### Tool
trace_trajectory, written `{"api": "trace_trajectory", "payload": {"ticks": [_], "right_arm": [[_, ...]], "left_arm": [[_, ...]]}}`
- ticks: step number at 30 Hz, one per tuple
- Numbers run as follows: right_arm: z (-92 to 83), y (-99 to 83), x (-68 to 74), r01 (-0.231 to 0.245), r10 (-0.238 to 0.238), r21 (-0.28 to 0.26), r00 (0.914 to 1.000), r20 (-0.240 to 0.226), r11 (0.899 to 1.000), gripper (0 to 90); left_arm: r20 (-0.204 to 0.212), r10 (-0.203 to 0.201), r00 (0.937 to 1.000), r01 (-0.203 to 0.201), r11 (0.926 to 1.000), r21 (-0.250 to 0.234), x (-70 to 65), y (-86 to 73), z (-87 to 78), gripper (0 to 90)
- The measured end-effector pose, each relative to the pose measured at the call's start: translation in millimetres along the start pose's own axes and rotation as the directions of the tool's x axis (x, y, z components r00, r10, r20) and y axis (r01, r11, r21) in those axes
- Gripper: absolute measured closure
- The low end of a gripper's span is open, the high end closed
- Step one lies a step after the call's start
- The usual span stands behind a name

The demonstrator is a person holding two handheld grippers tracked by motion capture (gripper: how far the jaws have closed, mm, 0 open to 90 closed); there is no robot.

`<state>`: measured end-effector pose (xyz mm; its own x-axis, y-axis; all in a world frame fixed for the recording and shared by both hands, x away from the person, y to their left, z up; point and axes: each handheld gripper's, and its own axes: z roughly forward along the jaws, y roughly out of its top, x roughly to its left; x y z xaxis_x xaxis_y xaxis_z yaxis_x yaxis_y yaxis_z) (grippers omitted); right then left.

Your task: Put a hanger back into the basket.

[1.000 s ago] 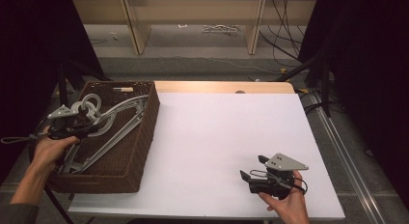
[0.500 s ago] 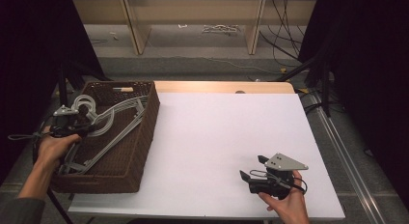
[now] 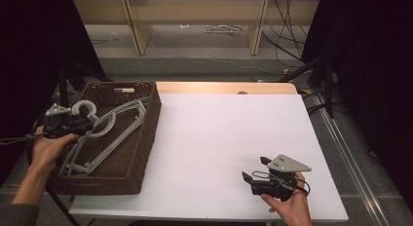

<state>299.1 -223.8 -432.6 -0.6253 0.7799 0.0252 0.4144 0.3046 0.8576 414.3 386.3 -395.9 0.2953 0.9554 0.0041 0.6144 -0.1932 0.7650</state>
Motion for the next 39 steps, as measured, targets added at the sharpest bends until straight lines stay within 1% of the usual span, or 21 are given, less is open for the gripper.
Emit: {"api": "trace_trajectory", "payload": {"ticks": [1, 2, 3, 4, 5, 9, 10, 12, 13, 15, 17, 18, 20, 22, 23, 28, 29, 32, 33, 37, 39], "right_arm": [[-1.5, 0.7, 0.3, -0.003, 0.003, 0.009, 1.0, 0.004, 1.0, 20.2], [-1.4, 0.6, 0.1, 0.002, -0.002, 0.005, 1.0, 0.006, 1.0, 20.1], [-2.1, 0.7, 0.3, -0.003, 0.003, 0.006, 1.0, 0.003, 1.0, 20.2], [-1.6, 0.5, 0.6, -0.008, 0.008, 0.0, 1.0, 0.0, 1.0, 20.1], [-2.3, 0.9, 0.4, -0.008, 0.008, 0.006, 1.0, -0.001, 1.0, 20.2], [-1.0, 0.4, 0.7, -0.005, 0.005, -0.016, 1.0, 0.001, 1.0, 20.1], [-1.2, 0.6, 1.0, -0.01, 0.01, -0.013, 0.9999, -0.003, 1.0, 20.1], [-0.8, 0.7, 0.7, -0.001, 0.001, -0.021, 1.0, 0.003, 1.0, 20.1], [-1.4, 0.9, 1.6, -0.012, 0.012, -0.01, 0.9999, -0.007, 1.0, 20.1], [-2.2, 1.2, 1.9, -0.011, 0.011, -0.005, 0.9999, -0.005, 1.0, 20.1], [-1.3, 1.2, 2.1, -0.011, 0.011, -0.017, 0.9999, -0.004, 1.0, 20.1], [-0.5, 0.9, 2.3, -0.016, 0.015, -0.023, 0.9998, -0.016, 1.0, 20.1], [-0.6, 0.9, 2.4, -0.017, 0.016, -0.026, 0.9997, -0.017, 1.0, 20.1], [-2.8, 1.6, 1.9, -0.007, 0.007, -0.003, 1.0, -0.004, 1.0, 20.1], [-0.6, 0.9, 2.4, -0.011, 0.011, -0.028, 0.9999, -0.007, 1.0, 20.1], [-2.2, 1.6, 1.8, 0.004, -0.003, -0.025, 1.0, 0.006, 1.0, 20.1], [-1.8, 1.4, 1.9, 0.002, -0.002, -0.033, 1.0, 0.003, 0.999, 20.1], [-1.9, 1.7, 2.2, 0.002, -0.002, -0.039, 1.0, 0.002, 0.999, 20.1], [-2.4, 1.8, 3.0, -0.01, 0.01, -0.035, 0.9999, -0.008, 0.999, 20.1], [-1.9, 1.7, 2.5, -0.002, 0.002, -0.049, 1.0, -0.005, 0.999, 20.1], [-1.7, 1.7, 2.6, -0.002, 0.002, -0.053, 1.0, -0.008, 0.999, 20.1]], "left_arm": [[-0.003, -0.001, 1.0, 0.001, 1.0, -0.003, -0.9, 0.7, -1.6, 59.5], [-0.003, 0.013, 0.9999, -0.013, 0.9999, 0.007, -0.5, 2.1, -4.7, 57.8], [-0.007, -0.027, 0.9996, 0.027, 0.9991, -0.034, -4.1, 2.9, -4.5, 55.9], [-0.006, 0.004, 1.0, -0.004, 0.9999, -0.015, -2.7, 4.4, -8.9, 54.2], [-0.008, -0.032, 0.9994, 0.032, 0.998, -0.054, -6.4, 5.5, -10.3, 52.5], [-0.005, -0.051, 0.9987, 0.05, 0.993, -0.107, -13.1, 7.6, -21.5, 45.3], [-0.005, -0.051, 0.9987, 0.05, 0.993, -0.107, -13.1, 7.6, -21.5, 43.7], [0.01, -0.07, 0.9975, 0.071, 0.9873, -0.142, -18.2, 7.8, -27.9, 42.3], [0.019, -0.077, 0.9968, 0.079, 0.9855, -0.15, -20.2, 8.0, -29.7, 41.5], [0.025, -0.08, 0.9965, 0.083, 0.9822, -0.168, -24.7, 8.2, -33.2, 40.3], [0.035, -0.074, 0.9967, 0.079, 0.9812, -0.176, -29.9, 8.7, -36.4, 38.9], [0.036, -0.068, 0.997, 0.073, 0.9811, -0.179, -31.9, 9.0, -37.7, 38.0], [0.039, -0.064, 0.9972, 0.07, 0.9778, -0.197, -38.1, 10.0, -41.6, 36.5], [0.053, -0.064, 0.9965, 0.074, 0.9734, -0.217, -45.1, 11.1, -45.7, 34.5], [0.064, -0.055, 0.9965, 0.068, 0.9726, -0.223, -49.9, 11.8, -48.2, 33.9], [0.097, -0.027, 0.9949, 0.051, 0.9656, -0.255, -72.1, 13.6, -55.5, 30.4], [0.11, -0.023, 0.9937, 0.051, 0.9637, -0.262, -79.5, 13.7, -57.2, 29.2], [0.134, -0.023, 0.9907, 0.059, 0.9595, -0.275, -92.2, 12.9, -58.4, 25.5], [0.146, -0.015, 0.9892, 0.056, 0.9586, -0.279, -97.4, 12.4, -58.6, 25.5], [0.189, 0.014, 0.9818, 0.043, 0.955, -0.293, -120.4, 8.9, -58.2, 23.6], [0.21, 0.024, 0.9773, 0.043, 0.9506, -0.308, -130.3, 7.4, -57.5, 23.6]]}}
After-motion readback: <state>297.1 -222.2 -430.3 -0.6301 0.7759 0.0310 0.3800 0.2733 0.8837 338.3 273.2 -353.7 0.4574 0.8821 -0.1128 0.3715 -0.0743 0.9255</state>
